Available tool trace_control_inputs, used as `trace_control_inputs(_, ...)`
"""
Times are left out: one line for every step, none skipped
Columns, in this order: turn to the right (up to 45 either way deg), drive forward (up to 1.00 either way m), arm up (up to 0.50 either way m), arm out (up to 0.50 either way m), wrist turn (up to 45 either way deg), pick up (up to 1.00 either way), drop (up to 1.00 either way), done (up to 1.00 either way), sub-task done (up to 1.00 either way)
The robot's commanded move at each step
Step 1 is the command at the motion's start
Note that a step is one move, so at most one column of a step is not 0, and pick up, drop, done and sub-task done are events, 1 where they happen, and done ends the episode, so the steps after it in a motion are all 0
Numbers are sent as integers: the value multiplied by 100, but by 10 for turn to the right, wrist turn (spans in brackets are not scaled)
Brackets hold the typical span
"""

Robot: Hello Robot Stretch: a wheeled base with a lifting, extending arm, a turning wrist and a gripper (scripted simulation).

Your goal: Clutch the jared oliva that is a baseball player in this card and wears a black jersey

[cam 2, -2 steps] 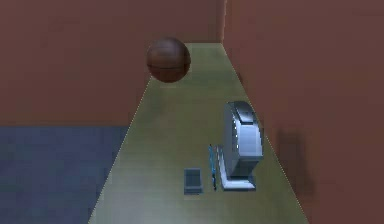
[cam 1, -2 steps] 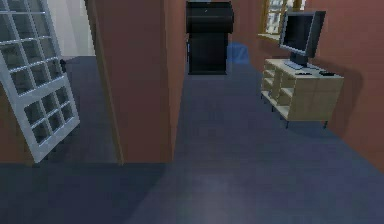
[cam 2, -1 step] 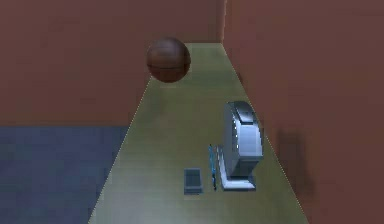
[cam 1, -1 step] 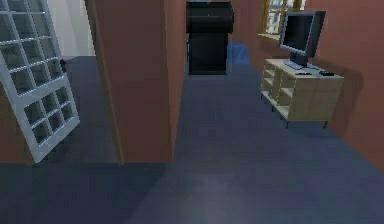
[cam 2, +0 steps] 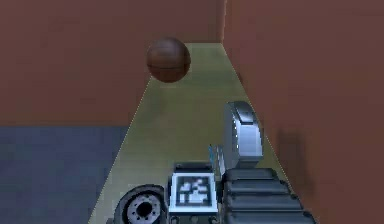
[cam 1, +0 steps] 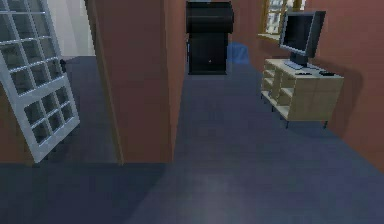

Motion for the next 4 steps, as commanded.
trace_control_inputs(0, 0, 0, 4, 0, 0, 0, 0, 0)
trace_control_inputs(0, 0, 0, 0, 450, 0, 0, 0, 0)
trace_control_inputs(0, 0, 0, 0, 450, 0, 0, 0, 0)
trace_control_inputs(0, 0, 0, 0, 450, 0, 0, 0, 0)
